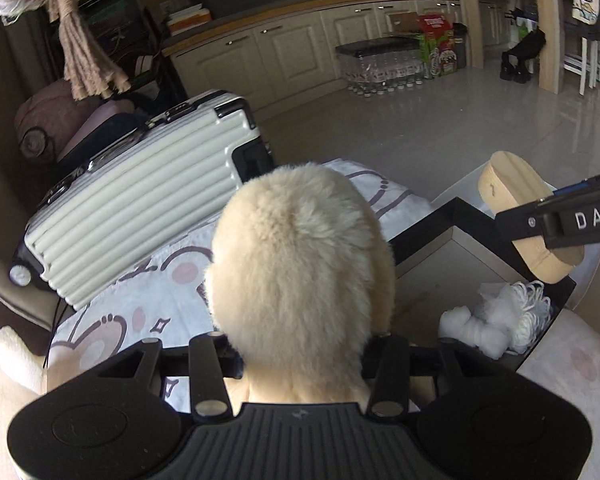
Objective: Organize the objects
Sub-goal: 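Carry the plush toy over the black box while the right tool carries the wooden block, then lower the wooden block into the black box and open the right tool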
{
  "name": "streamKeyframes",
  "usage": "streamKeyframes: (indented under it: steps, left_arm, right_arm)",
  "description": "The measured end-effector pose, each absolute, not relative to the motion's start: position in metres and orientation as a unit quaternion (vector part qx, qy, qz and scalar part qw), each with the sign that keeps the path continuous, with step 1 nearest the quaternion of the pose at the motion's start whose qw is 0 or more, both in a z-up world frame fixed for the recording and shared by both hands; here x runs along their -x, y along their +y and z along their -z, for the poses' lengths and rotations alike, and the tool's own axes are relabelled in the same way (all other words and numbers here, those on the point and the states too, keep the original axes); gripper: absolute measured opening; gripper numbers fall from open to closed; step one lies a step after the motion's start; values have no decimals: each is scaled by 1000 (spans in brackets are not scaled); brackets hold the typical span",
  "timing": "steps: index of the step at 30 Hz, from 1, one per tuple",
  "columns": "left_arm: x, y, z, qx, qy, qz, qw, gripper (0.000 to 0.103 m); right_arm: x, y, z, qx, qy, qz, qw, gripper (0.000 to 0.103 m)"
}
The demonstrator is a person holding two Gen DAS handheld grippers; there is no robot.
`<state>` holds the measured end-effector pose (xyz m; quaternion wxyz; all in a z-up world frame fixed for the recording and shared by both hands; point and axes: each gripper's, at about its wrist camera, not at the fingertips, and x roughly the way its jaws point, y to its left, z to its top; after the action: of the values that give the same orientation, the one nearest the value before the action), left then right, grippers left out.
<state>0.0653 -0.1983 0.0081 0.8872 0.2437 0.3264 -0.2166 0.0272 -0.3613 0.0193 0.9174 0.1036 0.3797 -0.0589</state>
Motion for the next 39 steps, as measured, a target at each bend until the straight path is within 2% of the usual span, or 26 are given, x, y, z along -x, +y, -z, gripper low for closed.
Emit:
streamKeyframes:
  steps: [16,23,30,39]
  left_arm:
    - [-61,-289,36,-453,197,340,800,46]
    - [-78,-303,61,-482,201,368,769,46]
    - [-91,-303,88,-518,209,395,729,46]
    - [-106,-299,112,-546,215,427,688,46]
  right_arm:
    - [-23,-418,-9,-148,359,110,915,44]
    - [-31,-434,6,-157,356,98,916,44]
    - [-47,-420,26,-64,374,57,924,44]
    - [-63,-413,41,-34,386,35,921,44]
